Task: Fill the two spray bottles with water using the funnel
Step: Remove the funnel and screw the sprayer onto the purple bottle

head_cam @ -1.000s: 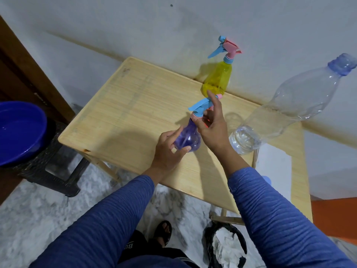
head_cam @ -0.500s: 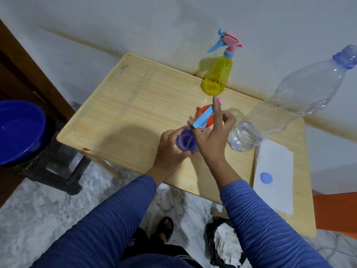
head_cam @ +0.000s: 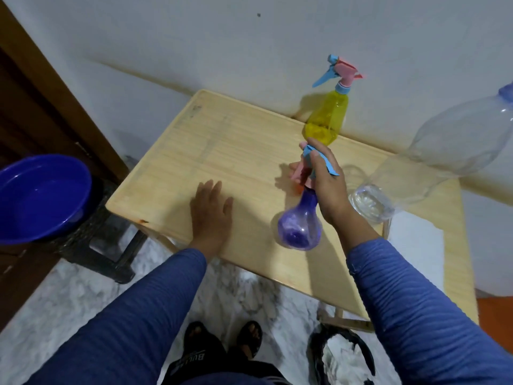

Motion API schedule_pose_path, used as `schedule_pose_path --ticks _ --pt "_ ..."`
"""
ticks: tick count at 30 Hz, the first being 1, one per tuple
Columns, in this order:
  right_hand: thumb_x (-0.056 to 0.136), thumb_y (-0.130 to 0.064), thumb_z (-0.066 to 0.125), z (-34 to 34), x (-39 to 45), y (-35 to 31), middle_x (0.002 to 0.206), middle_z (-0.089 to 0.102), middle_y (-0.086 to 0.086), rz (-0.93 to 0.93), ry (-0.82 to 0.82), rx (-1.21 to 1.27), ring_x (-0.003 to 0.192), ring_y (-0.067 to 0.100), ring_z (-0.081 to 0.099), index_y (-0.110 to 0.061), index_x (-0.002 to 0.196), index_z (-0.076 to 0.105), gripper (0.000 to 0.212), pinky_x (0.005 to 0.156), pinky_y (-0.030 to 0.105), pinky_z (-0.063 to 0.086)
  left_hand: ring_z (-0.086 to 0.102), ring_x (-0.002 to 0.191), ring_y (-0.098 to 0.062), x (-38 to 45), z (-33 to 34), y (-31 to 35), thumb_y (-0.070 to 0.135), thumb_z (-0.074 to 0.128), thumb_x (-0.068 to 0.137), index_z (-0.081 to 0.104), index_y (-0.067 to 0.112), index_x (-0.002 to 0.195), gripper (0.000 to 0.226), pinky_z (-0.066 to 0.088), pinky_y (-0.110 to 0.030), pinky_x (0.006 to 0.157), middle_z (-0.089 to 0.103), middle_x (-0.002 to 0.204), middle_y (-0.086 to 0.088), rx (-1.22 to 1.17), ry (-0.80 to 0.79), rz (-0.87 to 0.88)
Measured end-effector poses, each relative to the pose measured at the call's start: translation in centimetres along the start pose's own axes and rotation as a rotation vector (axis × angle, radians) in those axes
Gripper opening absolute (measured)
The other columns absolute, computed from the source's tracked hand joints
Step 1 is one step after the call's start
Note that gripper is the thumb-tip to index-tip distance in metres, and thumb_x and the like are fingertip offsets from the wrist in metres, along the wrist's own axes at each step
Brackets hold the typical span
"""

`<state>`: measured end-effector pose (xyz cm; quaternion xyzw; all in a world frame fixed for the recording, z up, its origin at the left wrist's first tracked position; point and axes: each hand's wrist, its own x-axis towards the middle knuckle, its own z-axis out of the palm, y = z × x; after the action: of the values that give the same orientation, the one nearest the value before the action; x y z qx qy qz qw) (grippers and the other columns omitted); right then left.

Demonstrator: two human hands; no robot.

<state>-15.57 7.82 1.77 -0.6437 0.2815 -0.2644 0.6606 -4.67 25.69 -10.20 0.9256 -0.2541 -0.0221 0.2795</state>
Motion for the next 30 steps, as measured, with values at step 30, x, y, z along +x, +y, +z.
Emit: schedule_pose_path --ticks 30 --pt "0.099 -0.019 0.042 1.8 0.6 1.0 0.119 0.064 -0.008 0.248 -0.100 0.151 0.088 0.018 0.068 -0.019 0.132 0.051 0.033 0.061 0.026 0.055 0.001 0.145 -0.025 0.1 -0.5 -0.6 0.037 0.028 0.097 0.008 0.006 0.149 0.063 0.000 -0.044 0.116 0.008 0.158 -0.010 0.243 -0.089 -0.183"
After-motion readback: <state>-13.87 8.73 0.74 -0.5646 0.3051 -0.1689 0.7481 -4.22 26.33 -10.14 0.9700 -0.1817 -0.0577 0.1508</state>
